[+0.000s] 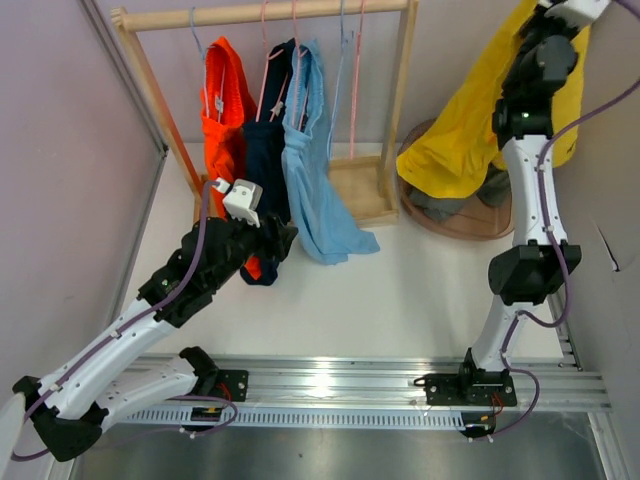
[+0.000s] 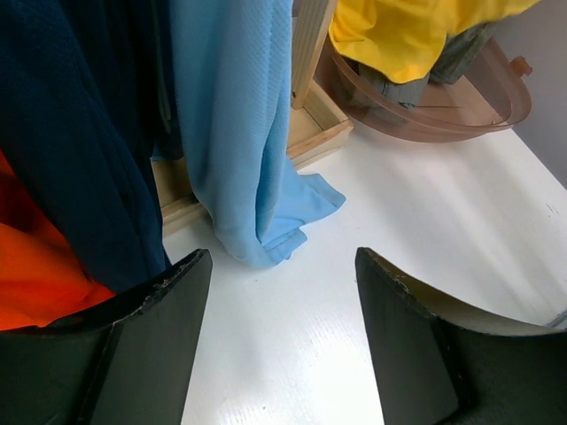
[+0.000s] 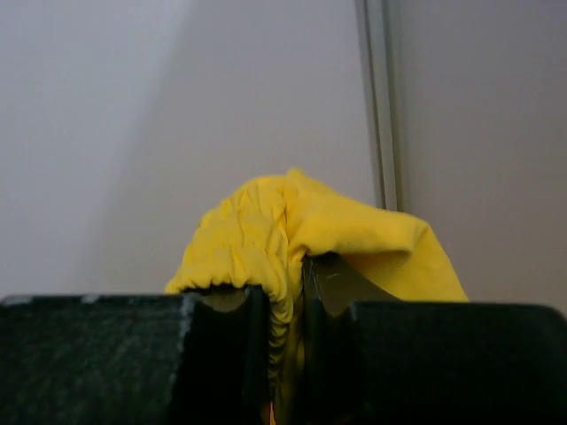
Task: Remove the shorts from the hanger
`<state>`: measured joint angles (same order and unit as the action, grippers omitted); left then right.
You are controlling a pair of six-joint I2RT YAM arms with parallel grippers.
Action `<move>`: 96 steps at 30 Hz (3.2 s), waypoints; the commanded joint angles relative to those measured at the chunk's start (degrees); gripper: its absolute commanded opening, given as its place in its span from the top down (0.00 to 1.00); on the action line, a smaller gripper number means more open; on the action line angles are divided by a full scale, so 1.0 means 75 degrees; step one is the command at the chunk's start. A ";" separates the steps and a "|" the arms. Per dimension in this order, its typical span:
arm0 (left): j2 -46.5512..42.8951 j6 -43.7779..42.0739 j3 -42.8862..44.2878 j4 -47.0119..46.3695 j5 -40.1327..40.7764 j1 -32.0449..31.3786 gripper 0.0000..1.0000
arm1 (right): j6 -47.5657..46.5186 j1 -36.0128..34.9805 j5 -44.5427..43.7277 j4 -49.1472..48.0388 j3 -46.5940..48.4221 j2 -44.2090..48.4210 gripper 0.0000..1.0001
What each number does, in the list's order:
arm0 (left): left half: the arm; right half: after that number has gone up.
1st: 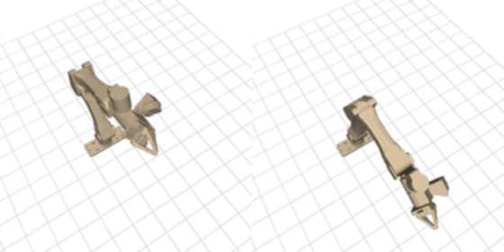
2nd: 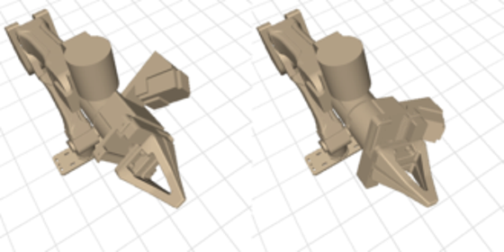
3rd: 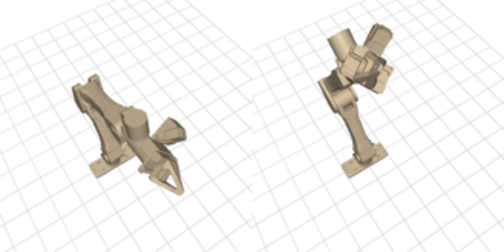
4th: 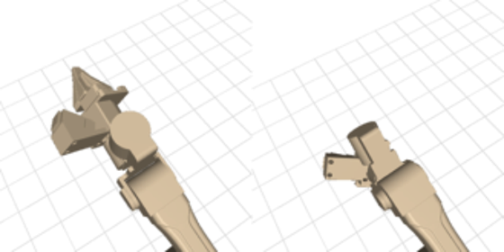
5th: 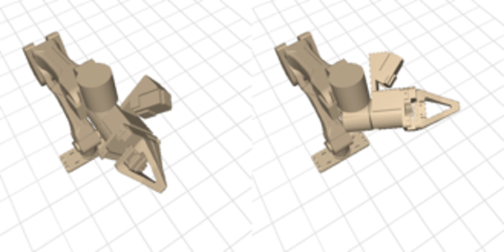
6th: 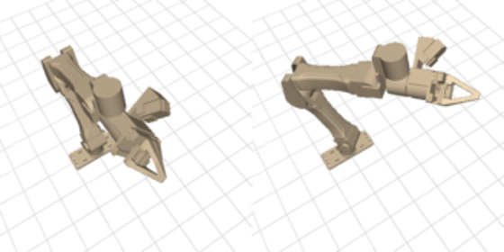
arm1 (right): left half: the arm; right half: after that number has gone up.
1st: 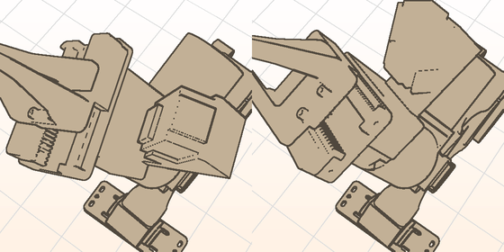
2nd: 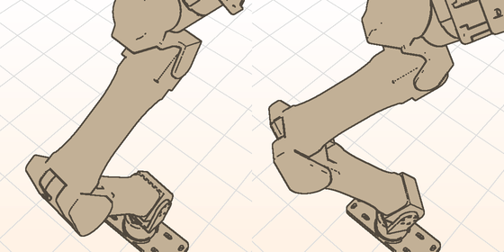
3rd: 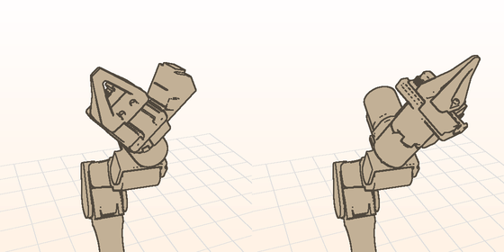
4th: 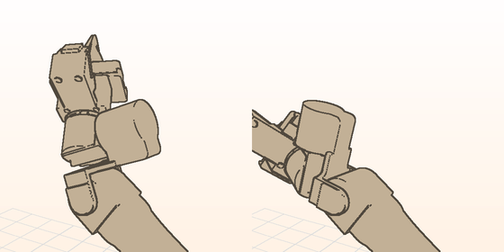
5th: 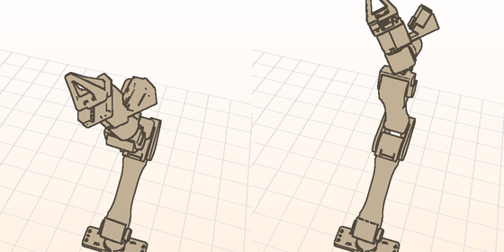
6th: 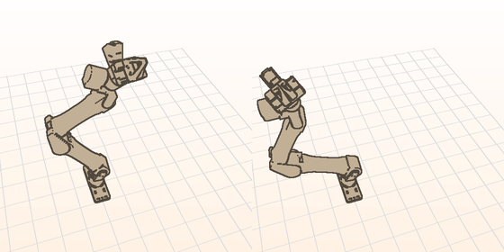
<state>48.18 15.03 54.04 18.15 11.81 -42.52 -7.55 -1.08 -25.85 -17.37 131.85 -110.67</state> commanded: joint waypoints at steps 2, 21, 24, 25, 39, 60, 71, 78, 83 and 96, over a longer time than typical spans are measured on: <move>0.0020 0.0059 0.0095 -0.0170 0.0065 -0.0026 0.28 | 0.0314 -0.0090 -0.0807 -0.0603 -0.1979 -0.0150 0.91; 0.2620 -0.1511 0.5633 0.0089 0.1202 0.0126 0.18 | 0.4440 -0.2536 -0.1020 0.4039 -0.7897 0.3023 0.01; 0.3511 -0.1605 0.6186 -0.0367 0.0840 0.0407 0.18 | 0.4616 -0.3449 -0.0960 0.3909 -0.9163 0.3973 0.01; 0.3710 -0.1582 0.6259 -0.0485 0.0526 0.0605 0.18 | 0.4616 -0.3685 -0.1099 0.3898 -0.9398 0.4149 0.00; 0.7505 -0.1980 0.9456 -0.0537 0.1469 0.1088 0.21 | 0.4312 -0.4637 -0.1370 0.5068 -1.0912 0.6751 0.01; 0.7310 -0.2074 0.9014 0.0158 0.2456 0.1181 0.35 | 0.4335 -0.4625 -0.1581 0.5795 -1.1205 0.7924 0.01; 0.7181 -0.1605 0.8555 0.0041 0.2034 0.1380 0.99 | 0.4394 -0.4637 -0.1593 0.5807 -1.1334 0.7971 0.00; 0.7170 -0.1675 0.9386 0.0263 0.1590 0.1404 1.00 | 0.4417 -0.4637 -0.1534 0.5679 -1.1416 0.7959 0.01; 0.7169 -0.1874 1.0500 0.0907 0.1600 0.1392 1.00 | 0.4452 -0.4637 -0.1406 0.5527 -1.1475 0.7936 0.00; 0.5835 -0.2449 1.0573 0.1305 0.2268 0.1310 1.00 | 0.4487 -0.4754 -0.1276 0.5175 -1.1522 0.7713 0.00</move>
<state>98.39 -2.04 133.47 30.22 26.61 -32.36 25.06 -36.21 -35.05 23.97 45.76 -52.62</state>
